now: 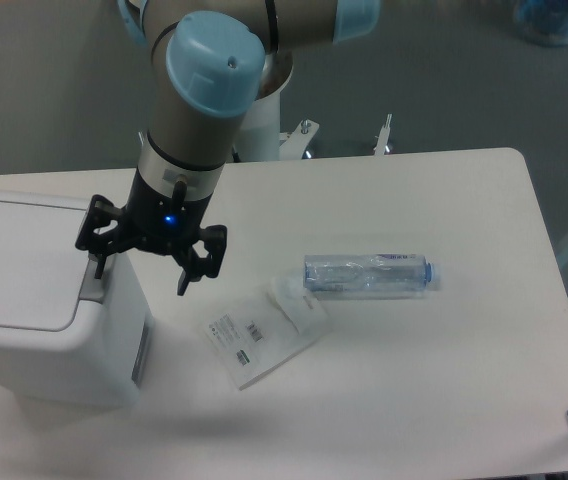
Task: Open the trash can
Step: 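Press the gripper against the lid edge to flip it open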
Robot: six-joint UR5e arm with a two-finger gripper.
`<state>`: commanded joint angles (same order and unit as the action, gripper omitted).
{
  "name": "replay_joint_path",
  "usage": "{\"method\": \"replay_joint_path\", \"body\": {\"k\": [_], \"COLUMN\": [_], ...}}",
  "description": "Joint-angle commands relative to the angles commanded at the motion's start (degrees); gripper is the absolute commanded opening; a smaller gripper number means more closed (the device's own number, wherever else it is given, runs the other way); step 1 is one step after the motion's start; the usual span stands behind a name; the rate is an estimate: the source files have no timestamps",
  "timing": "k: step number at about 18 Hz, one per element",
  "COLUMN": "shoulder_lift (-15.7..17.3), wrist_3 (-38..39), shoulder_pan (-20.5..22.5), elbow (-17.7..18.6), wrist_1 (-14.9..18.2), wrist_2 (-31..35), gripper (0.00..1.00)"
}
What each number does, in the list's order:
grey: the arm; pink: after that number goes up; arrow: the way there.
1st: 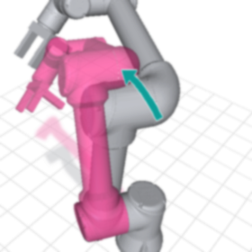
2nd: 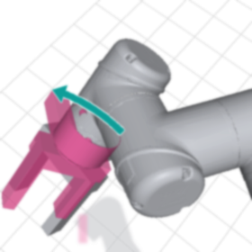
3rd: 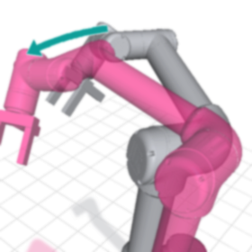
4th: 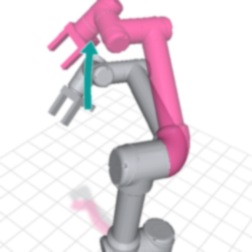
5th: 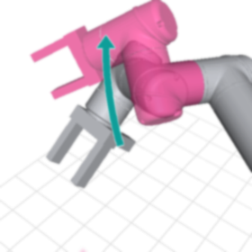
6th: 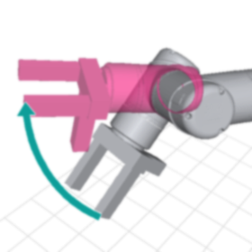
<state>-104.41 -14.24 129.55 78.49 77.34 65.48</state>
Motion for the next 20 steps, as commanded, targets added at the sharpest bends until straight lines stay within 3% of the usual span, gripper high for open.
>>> {"method": "replay_joint_path", "body": {"k": [20], "shoulder_lift": [0.17], "wrist_3": [-0.18], "shoulder_pan": [0.09], "elbow": [0.00], "wrist_1": [0.09], "wrist_2": [0.27], "gripper": [1.00]}}
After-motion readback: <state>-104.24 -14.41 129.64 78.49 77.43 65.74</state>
